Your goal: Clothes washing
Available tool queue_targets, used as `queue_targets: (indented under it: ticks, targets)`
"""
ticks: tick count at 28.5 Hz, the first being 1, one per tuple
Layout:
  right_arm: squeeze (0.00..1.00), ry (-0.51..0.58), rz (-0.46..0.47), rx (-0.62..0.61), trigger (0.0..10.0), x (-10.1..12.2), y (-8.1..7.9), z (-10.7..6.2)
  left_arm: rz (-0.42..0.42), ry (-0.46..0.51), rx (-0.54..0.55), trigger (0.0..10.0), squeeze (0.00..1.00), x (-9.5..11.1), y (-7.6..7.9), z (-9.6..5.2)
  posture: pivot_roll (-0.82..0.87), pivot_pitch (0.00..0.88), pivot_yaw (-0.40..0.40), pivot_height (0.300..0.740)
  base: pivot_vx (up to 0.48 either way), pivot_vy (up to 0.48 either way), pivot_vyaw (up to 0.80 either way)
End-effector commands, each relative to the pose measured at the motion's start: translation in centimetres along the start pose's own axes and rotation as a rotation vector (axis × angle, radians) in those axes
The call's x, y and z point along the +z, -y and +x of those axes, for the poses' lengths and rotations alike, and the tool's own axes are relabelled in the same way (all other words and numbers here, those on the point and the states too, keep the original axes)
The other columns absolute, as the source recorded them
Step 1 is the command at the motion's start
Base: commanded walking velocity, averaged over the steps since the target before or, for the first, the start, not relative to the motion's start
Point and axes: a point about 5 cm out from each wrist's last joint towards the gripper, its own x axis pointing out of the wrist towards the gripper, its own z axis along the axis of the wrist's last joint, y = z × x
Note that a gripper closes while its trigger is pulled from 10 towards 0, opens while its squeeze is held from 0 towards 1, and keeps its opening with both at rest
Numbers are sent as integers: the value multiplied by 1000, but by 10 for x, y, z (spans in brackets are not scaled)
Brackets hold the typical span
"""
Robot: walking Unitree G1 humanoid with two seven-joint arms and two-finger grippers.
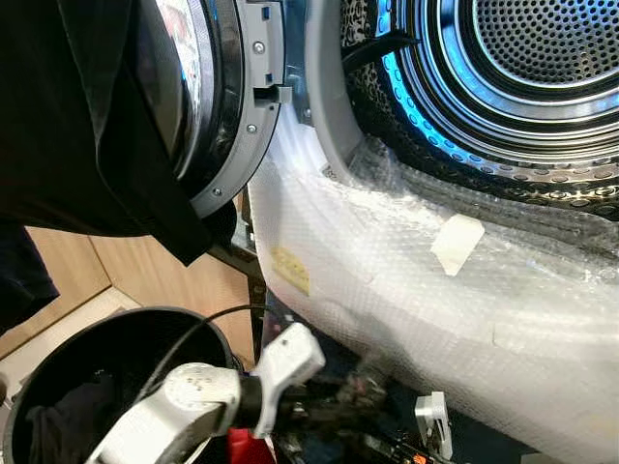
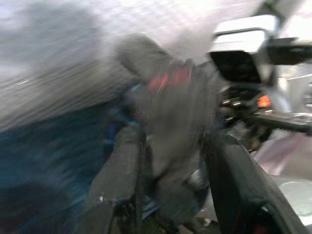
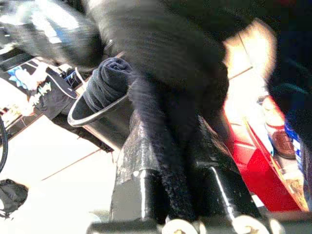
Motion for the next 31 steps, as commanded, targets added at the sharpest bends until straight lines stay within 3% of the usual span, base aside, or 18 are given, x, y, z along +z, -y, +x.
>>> queue_targets:
  ticks: [1,7,10,13,16,17,18,19,20,21,23,26,28,29,31]
  targets:
    - [0,10,-25,9,0,6,-2,0,-15,5,45,9647,1000,-1,-3,-7,155,0,18,740,0,0,0]
    - [0,-8,-10,20,0,0,-4,-1,-45,57,112,10000,1000,4,-3,-19,173,0,16,740,0,0,0]
    - [0,-48,-22,26,0,-2,-5,-3,-128,172,170,9961,1000,11,-10,-37,166,0,13,740,0,0,0]
    - [0,-75,-19,60,0,-3,-10,-5,-80,116,289,10000,1000,3,-21,-52,181,0,7,740,0,0,0]
    - [0,-102,-29,92,0,-4,-14,-5,-49,62,348,10000,1000,-7,-26,-53,188,0,6,740,0,0,0]
    - [0,-114,-52,135,0,1,-20,-4,-34,41,464,10000,914,-21,-34,-51,182,0,3,740,0,0,0]
    - [0,-117,-62,148,0,3,-21,-4,-30,41,509,10000,914,-25,-37,-49,182,0,1,740,0,0,0]
    - [0,-115,-71,156,0,6,-22,-3,-20,47,568,10000,376,-27,-41,-48,183,0,0,740,0,0,0]
    - [0,-113,-94,177,0,12,-26,-2,-44,66,685,10000,0,-30,-50,-47,183,0,-1,740,0,0,0]
    - [0,-113,-94,177,0,12,-26,-2,-44,66,685,10000,0,-30,-50,-47,183,0,-1,740,0,0,0]
    - [0,-110,-119,196,0,19,-29,1,9,53,825,10000,0,-38,-61,-49,179,0,-6,740,0,0,0]
    - [0,-104,-147,236,0,25,-38,4,-24,68,965,10000,0,-53,-71,-54,175,0,-12,740,0,0,0]
    - [0,-102,-157,249,0,28,-42,5,9,55,992,10000,0,-57,-72,-55,169,0,-12,740,0,0,0]
    - [0,-100,-170,253,0,31,-44,6,82,26,978,10000,0,-59,-71,-53,167,0,-12,740,0,0,0]
    - [0,-85,-196,261,0,39,-47,6,61,78,1009,10000,0,-59,-71,-54,155,0,-7,740,0,0,0]
